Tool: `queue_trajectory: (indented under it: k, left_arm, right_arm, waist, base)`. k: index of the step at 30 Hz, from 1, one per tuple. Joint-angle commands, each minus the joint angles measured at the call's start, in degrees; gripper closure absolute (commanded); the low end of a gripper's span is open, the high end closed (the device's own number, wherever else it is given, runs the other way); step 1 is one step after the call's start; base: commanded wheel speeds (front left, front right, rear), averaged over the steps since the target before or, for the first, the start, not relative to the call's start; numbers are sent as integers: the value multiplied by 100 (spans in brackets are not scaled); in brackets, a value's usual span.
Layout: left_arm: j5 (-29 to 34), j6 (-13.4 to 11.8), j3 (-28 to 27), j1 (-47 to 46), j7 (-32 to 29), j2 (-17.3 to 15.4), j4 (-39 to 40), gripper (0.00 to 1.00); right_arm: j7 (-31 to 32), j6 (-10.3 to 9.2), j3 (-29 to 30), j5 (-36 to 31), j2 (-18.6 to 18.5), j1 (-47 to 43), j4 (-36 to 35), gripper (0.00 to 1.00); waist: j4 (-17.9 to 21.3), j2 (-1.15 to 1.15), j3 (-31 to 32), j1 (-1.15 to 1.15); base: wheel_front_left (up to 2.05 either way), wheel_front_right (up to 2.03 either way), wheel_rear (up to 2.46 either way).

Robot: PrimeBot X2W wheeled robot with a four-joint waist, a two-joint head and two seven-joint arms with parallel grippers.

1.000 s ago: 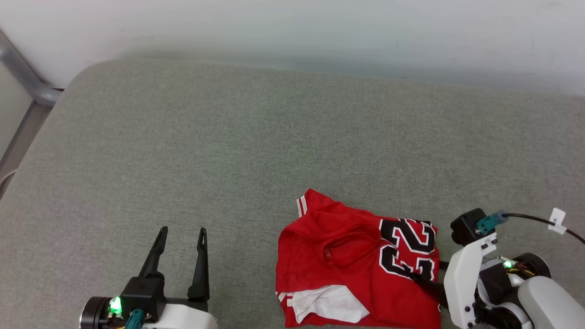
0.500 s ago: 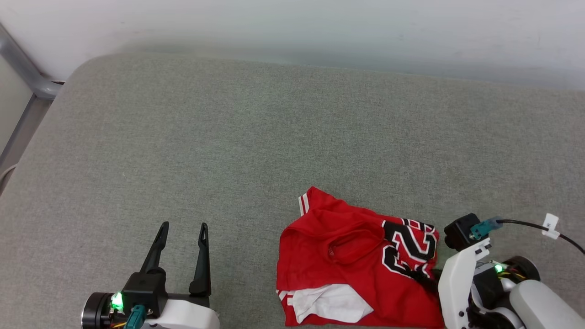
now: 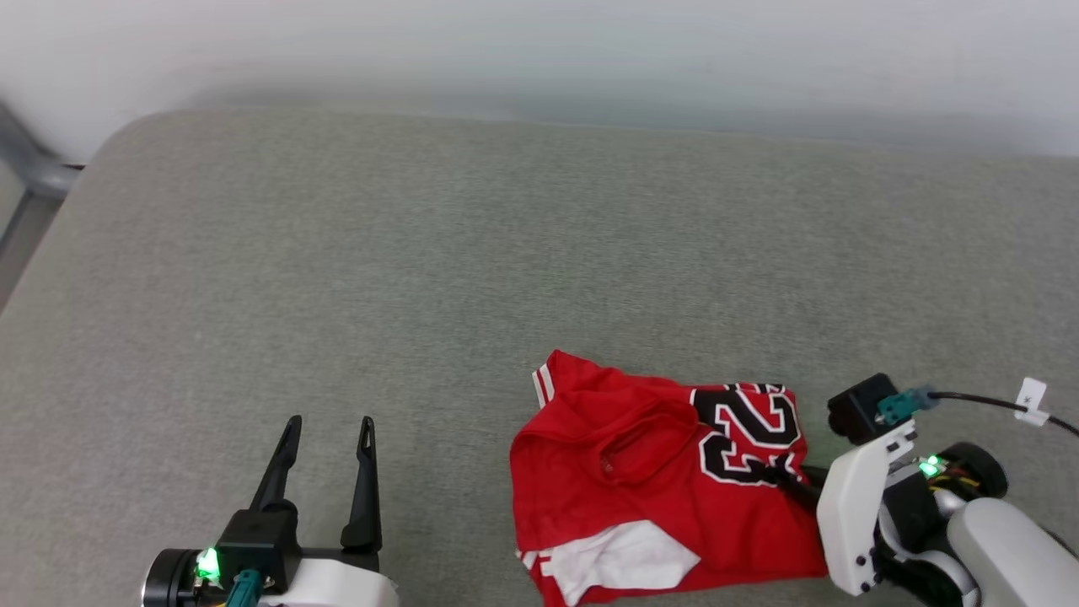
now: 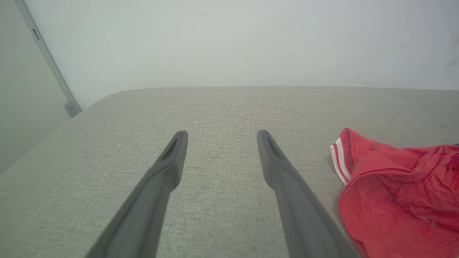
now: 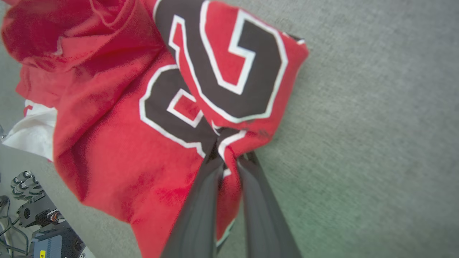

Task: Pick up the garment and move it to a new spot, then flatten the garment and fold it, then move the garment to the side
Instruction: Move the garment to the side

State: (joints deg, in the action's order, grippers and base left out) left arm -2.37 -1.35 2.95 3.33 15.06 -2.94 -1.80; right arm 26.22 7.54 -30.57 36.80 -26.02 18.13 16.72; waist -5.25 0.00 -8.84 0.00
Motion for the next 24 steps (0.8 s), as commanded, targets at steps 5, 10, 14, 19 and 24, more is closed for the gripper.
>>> queue_trajectory:
  k: [5, 10, 14, 19, 24]
  left_arm:
    - [-10, -6, -107, 34, 14, 7, 67, 0]
    - [6, 24, -227, -86, 14, -20, 121, 0]
    - [32, 23, -272, -137, 13, -40, 170, 0]
    - [86, 61, -320, -256, 13, -82, 226, 0]
    - [140, 54, -324, -371, 13, -102, 320, 0]
  right_arm:
    - [-170, -11, 33, -272, -380, 291, -203, 100]
    - [-264, -10, 67, -561, -721, 592, -369, 100]
    - [-313, -10, 109, -698, -910, 814, -441, 100]
    - [-344, -10, 348, -840, -1104, 1030, -478, 100]
    - [-420, -11, 628, -993, -1208, 1190, -480, 100]
  waist:
    - [545, 0, -65, 0]
    - [1072, 0, -198, 0]
    - [1369, 0, -288, 0]
    - [1688, 0, -454, 0]
    - [1821, 0, -691, 0]
  base:
    - [0, 0, 0]
    - [0, 0, 0]
    - [0, 0, 0]
    - [0, 0, 0]
    - [0, 0, 0]
